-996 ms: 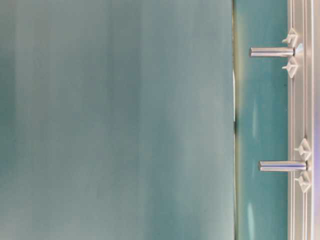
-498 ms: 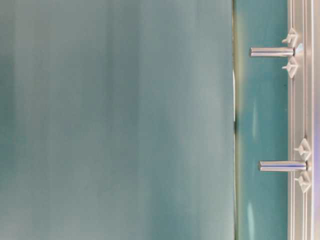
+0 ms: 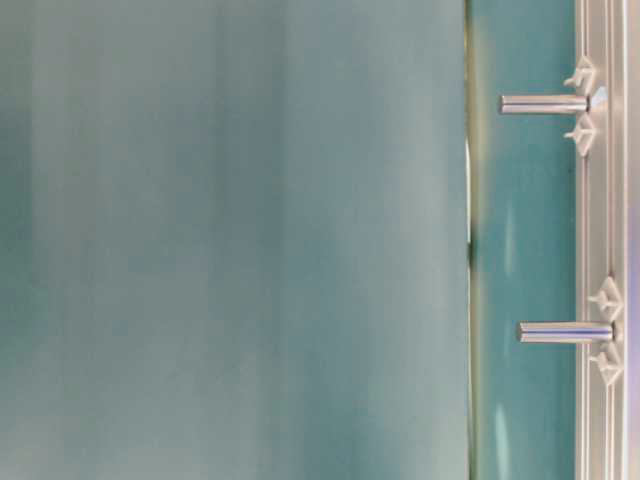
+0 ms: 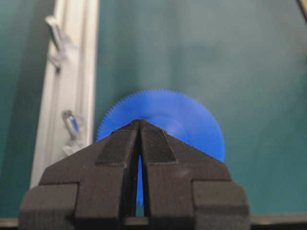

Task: Insert the large gear onto the shaft.
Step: 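Move the left gripper from rest toward the blue gear, then position the open left gripper over the blue gear's hub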

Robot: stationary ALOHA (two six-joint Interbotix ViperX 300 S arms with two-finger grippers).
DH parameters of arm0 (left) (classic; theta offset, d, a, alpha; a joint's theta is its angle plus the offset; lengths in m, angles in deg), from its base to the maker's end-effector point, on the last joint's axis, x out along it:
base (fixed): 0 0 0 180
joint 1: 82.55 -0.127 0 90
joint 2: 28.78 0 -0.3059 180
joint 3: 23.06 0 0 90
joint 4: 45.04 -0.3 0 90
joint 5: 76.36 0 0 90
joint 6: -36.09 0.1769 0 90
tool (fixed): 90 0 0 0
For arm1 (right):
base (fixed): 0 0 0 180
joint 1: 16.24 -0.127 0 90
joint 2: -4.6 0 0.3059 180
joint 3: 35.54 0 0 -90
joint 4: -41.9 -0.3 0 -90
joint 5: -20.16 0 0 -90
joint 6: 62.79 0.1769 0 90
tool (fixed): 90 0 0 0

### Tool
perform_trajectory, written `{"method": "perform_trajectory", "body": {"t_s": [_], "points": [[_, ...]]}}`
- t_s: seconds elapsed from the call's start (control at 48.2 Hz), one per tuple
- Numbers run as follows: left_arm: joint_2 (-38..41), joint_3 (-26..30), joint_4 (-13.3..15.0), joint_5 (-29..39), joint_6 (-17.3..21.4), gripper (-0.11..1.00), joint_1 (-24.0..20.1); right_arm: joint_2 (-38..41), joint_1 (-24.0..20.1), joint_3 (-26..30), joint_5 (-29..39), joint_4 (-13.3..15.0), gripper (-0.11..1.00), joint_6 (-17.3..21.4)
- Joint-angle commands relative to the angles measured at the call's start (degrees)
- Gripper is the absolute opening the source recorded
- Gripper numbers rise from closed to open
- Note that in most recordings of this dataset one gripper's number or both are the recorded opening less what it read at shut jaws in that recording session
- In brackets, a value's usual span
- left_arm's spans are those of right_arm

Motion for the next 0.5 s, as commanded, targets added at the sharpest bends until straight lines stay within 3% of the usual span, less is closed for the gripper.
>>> {"method": "perform_trajectory", "body": {"t_s": [0.0,0.291,0.477], "points": [[1.49,2.46,-0.18,2.02,0.09,0.00,0.79,1.05,0.09,2.02,1.85,0.09,0.09,0.53],[8.44,8.70,-0.18,8.79,-0.26,0.00,0.97,3.25,0.18,2.46,3.60,0.18,0.09,0.53],[13.80,13.45,-0.18,12.83,-2.90,0.00,0.97,4.75,0.09,2.90,3.60,0.18,0.09,0.53]]}}
